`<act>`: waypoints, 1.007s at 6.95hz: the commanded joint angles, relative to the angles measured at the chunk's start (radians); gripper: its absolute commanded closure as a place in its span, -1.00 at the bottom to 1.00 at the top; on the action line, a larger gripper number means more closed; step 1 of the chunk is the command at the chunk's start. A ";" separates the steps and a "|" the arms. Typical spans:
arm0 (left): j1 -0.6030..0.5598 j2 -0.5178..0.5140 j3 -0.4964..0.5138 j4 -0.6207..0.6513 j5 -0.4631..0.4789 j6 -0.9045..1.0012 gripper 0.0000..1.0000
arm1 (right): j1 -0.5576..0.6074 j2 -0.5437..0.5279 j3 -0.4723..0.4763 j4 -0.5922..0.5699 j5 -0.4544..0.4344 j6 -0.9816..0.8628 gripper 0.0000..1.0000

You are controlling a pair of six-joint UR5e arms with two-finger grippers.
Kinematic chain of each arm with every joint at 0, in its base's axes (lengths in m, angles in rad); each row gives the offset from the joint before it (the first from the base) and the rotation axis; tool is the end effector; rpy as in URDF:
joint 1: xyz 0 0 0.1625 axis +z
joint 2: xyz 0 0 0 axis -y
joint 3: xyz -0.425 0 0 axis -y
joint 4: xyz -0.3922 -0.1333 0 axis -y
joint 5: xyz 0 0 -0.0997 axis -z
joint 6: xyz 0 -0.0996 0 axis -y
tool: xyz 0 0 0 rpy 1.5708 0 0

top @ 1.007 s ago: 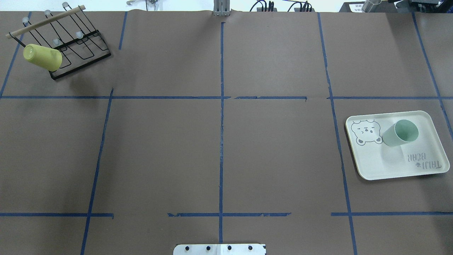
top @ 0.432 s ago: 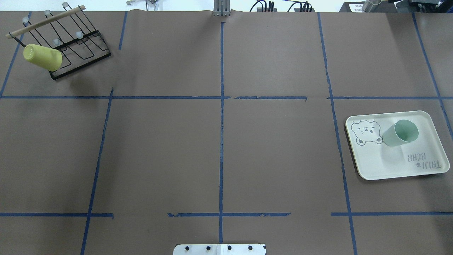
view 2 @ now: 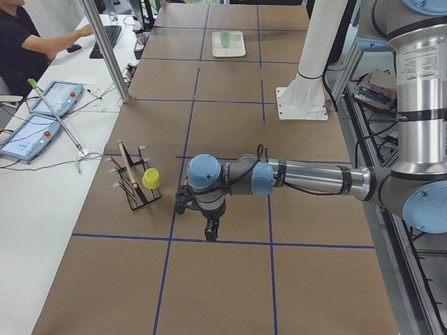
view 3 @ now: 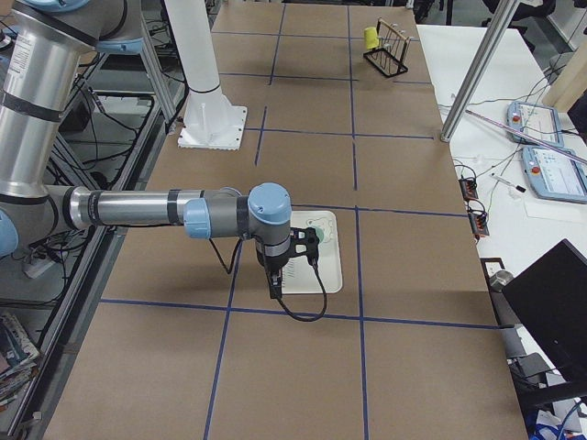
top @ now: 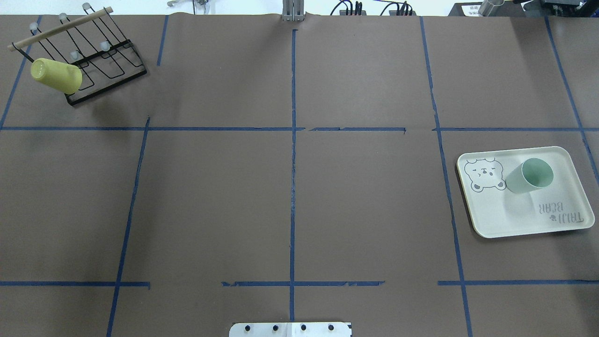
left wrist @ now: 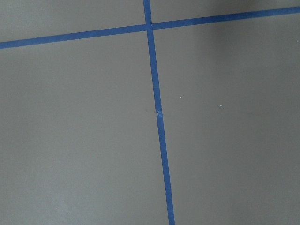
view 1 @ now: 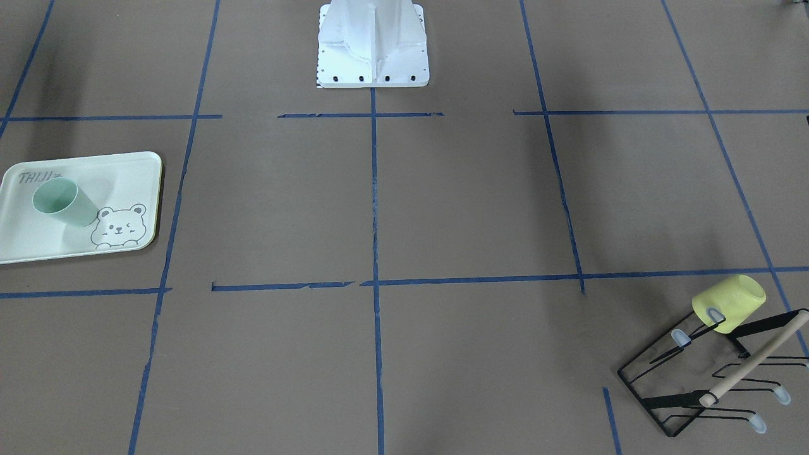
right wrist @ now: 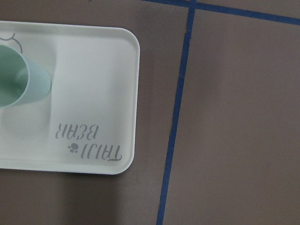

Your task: Left arm grabs green cup and hands to right arm on tray

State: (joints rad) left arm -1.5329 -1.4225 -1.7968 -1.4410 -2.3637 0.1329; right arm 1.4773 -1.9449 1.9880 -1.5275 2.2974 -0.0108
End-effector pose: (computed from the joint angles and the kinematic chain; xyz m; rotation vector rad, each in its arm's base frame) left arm -0.0462 -0.4262 0.6274 -0.0116 0.7949 0.1411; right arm 0.0349 -0.3470 0.6068 0.0525 -0.7295 -0.1310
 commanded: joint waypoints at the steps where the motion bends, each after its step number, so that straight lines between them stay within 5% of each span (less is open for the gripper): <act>1: 0.000 0.000 0.010 -0.021 -0.002 -0.004 -1.00 | -0.002 0.001 0.002 0.001 0.002 0.000 -1.00; 7: 0.000 -0.001 -0.009 -0.010 0.001 -0.002 -1.00 | -0.005 0.017 0.002 0.001 0.000 0.000 -1.00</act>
State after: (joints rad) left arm -1.5324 -1.4265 -1.8037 -1.4543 -2.3617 0.1303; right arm 1.4727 -1.9284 1.9889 -1.5263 2.2979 -0.0107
